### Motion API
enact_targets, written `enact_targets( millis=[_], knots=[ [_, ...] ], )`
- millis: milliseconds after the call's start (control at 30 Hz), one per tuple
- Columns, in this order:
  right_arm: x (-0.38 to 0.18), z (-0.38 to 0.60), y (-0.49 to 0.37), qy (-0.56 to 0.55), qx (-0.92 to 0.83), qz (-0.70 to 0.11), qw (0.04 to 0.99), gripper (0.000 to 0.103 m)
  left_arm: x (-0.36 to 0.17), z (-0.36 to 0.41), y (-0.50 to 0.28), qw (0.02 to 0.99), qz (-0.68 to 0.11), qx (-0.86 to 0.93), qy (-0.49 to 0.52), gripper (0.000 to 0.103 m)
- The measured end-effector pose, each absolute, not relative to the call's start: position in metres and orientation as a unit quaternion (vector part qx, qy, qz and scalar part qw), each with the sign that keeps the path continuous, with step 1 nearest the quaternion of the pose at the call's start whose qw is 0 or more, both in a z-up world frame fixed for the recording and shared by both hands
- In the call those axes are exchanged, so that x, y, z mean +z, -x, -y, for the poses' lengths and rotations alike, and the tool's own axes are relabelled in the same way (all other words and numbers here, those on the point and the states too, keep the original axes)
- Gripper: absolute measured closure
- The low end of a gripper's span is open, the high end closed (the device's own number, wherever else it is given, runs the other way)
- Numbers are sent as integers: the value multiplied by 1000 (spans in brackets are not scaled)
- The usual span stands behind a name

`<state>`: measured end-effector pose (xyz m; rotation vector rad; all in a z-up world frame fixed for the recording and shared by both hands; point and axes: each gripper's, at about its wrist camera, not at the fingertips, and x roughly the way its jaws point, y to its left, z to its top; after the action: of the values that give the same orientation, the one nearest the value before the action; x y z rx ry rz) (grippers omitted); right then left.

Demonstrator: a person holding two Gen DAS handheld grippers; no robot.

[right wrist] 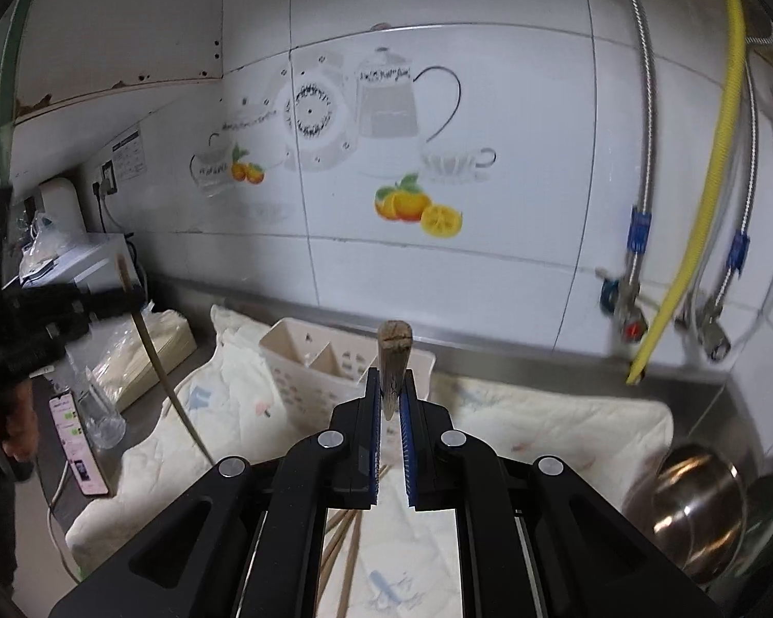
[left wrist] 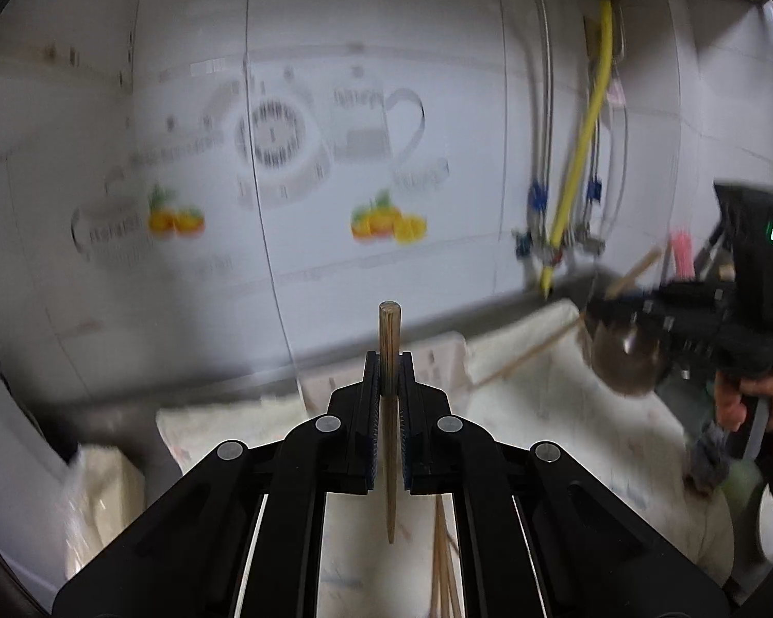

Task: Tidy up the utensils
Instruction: 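Lift the held chopsticks with both tools and carry them above the white holder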

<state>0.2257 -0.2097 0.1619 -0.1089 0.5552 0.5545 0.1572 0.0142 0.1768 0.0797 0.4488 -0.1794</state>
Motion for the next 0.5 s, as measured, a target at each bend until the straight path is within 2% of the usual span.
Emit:
enact_targets(
  millis=[233, 500],
  knots=[
    [158, 197, -255, 68, 265, -292, 916, 96, 235, -16, -194, 982, -172, -62, -44, 97],
    [138, 183, -277, 80, 266, -317, 907, 96, 216, -39, -255, 984, -176, -20, 2, 98]
  ],
)
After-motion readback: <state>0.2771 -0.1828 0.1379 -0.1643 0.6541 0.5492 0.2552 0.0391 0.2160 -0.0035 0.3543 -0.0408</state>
